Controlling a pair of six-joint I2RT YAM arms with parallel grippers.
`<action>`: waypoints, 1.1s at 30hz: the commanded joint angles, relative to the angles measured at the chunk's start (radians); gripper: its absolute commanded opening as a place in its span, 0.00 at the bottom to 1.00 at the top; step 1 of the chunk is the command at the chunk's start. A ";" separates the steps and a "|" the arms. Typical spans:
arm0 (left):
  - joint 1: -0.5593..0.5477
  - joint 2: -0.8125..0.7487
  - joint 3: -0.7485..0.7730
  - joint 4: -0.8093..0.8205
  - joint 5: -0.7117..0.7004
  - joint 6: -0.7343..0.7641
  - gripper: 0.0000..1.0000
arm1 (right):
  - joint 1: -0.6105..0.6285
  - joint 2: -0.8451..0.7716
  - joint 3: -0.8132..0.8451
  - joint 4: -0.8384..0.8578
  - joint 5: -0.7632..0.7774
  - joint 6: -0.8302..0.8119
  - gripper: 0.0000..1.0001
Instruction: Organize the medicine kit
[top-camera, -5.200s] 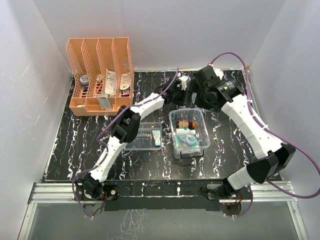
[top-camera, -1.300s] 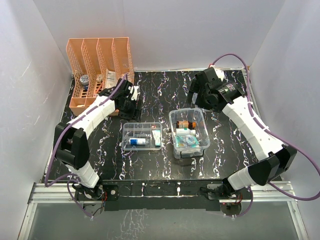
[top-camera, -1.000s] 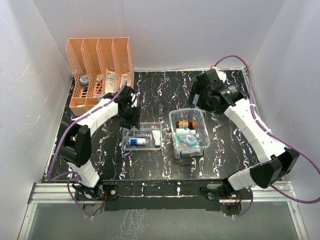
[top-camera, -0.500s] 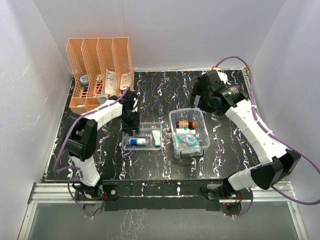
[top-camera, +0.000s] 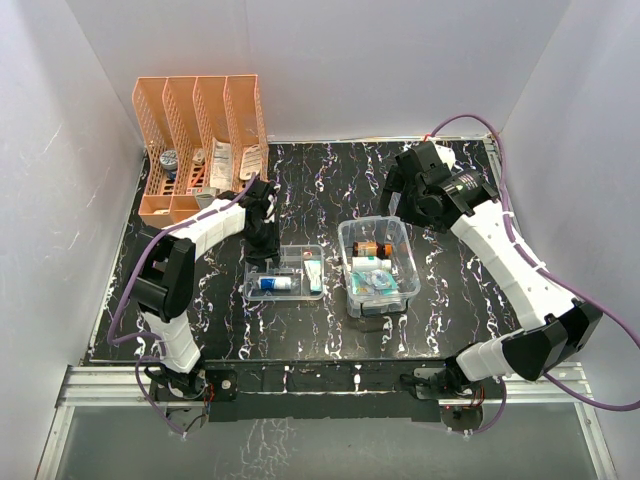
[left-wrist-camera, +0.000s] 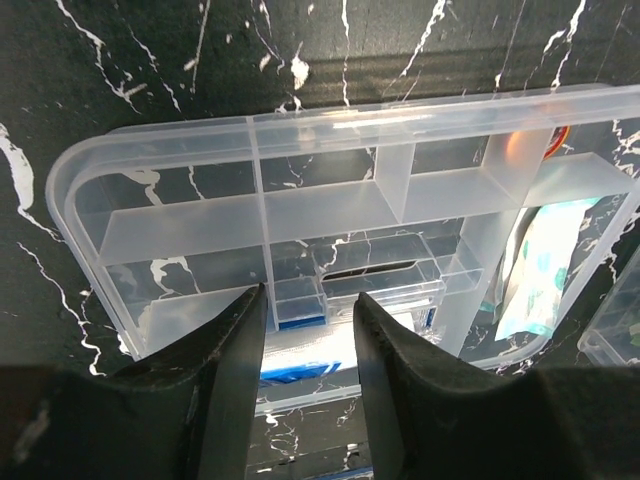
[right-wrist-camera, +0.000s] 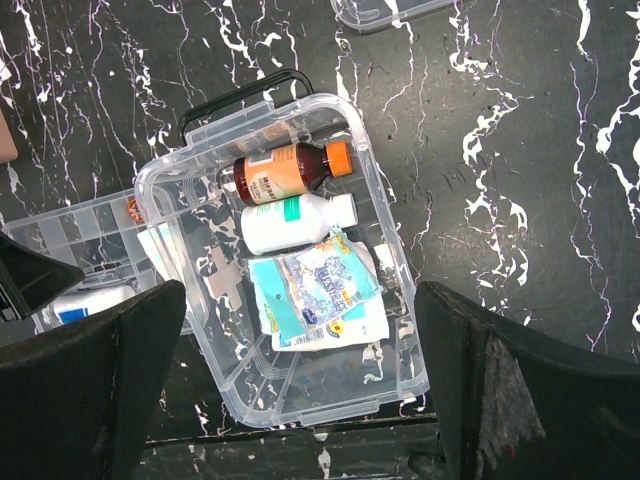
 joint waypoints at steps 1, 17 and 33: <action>0.003 0.017 0.038 -0.006 -0.005 -0.023 0.38 | -0.006 -0.032 -0.005 0.028 0.015 -0.002 0.98; 0.009 0.061 0.000 0.011 -0.082 -0.004 0.10 | -0.005 -0.039 -0.016 0.031 0.015 0.006 0.98; -0.020 -0.062 0.095 -0.032 -0.018 0.228 0.00 | -0.011 -0.040 -0.111 0.060 -0.005 -0.014 0.98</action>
